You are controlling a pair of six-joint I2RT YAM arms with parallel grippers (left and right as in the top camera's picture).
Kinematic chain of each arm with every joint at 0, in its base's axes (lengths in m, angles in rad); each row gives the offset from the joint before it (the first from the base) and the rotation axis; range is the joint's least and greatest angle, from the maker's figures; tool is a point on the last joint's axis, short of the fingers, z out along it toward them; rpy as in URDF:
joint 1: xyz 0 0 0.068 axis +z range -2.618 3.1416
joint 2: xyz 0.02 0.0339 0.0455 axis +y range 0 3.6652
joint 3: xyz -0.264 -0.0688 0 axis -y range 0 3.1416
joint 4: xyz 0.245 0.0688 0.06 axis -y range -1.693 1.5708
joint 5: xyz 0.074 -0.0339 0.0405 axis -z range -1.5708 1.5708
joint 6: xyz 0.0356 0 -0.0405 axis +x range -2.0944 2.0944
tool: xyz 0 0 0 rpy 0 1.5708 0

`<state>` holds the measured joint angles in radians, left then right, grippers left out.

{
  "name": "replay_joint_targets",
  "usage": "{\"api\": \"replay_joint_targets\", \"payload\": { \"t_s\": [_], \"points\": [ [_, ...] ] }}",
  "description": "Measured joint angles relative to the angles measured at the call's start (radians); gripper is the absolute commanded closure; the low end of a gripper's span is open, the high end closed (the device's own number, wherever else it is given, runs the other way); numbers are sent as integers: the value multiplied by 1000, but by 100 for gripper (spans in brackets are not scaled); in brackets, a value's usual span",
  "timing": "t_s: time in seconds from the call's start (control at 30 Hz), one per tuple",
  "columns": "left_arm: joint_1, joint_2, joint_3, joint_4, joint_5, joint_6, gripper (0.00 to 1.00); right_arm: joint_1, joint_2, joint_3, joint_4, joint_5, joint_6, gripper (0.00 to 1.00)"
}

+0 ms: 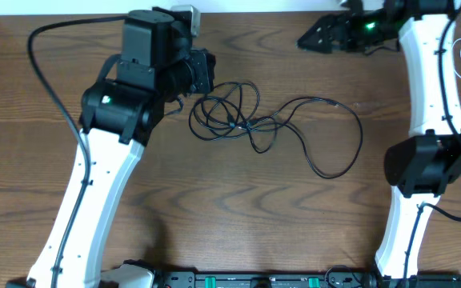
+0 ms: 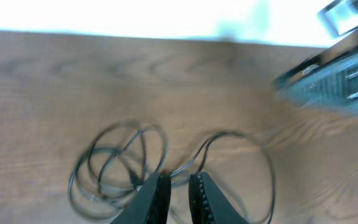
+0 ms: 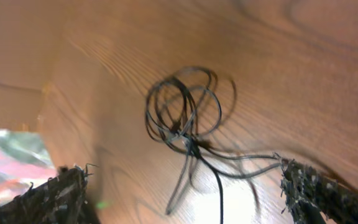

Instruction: Untangle cables

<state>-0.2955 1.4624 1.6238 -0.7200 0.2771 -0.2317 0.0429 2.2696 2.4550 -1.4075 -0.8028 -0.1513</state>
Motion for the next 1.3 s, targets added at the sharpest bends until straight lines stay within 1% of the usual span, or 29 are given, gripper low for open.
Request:
{"api": "replay_joint_targets", "payload": {
  "t_s": [0.07, 0.17, 0.3, 0.43, 0.47, 0.5, 0.67, 0.83, 0.93, 1.03, 1.17, 1.3],
  "points": [
    [0, -20, 0, 29, 8, 0, 83, 27, 0, 0, -23, 64, -11, 1],
    [0, -40, 0, 32, 9, 0, 83, 58, 0, 0, -40, 158, -11, 1],
    [0, -24, 0, -35, -3, 0, 83, 95, 0, -3, -16, 265, 20, 1],
    [0, 50, 0, -113, -15, -4, 83, 109, 0, -24, 15, 338, 67, 1],
    [0, 77, 0, -128, -16, -8, 76, 109, 0, -30, 20, 354, 80, 1],
    [0, 110, 0, -143, -14, -13, 73, 108, 0, -36, 23, 372, 95, 1],
    [-15, 269, 0, -166, 19, -34, 64, 85, 0, -43, 26, 419, 134, 1],
    [-75, 376, 0, -165, 52, -37, 59, 60, 0, -50, 27, 437, 145, 1],
    [-124, 402, 0, -167, 62, -42, 56, 53, 0, -66, 32, 441, 146, 1],
    [-174, 412, 0, -178, 66, -61, 50, 53, 0, -81, 37, 445, 148, 1],
    [-240, 415, 0, -190, 69, -75, 36, 53, 0, -90, 40, 455, 148, 1],
    [-286, 415, 0, -190, 74, -7, 35, 53, 0, -91, 40, 460, 148, 1]
  ]
}}
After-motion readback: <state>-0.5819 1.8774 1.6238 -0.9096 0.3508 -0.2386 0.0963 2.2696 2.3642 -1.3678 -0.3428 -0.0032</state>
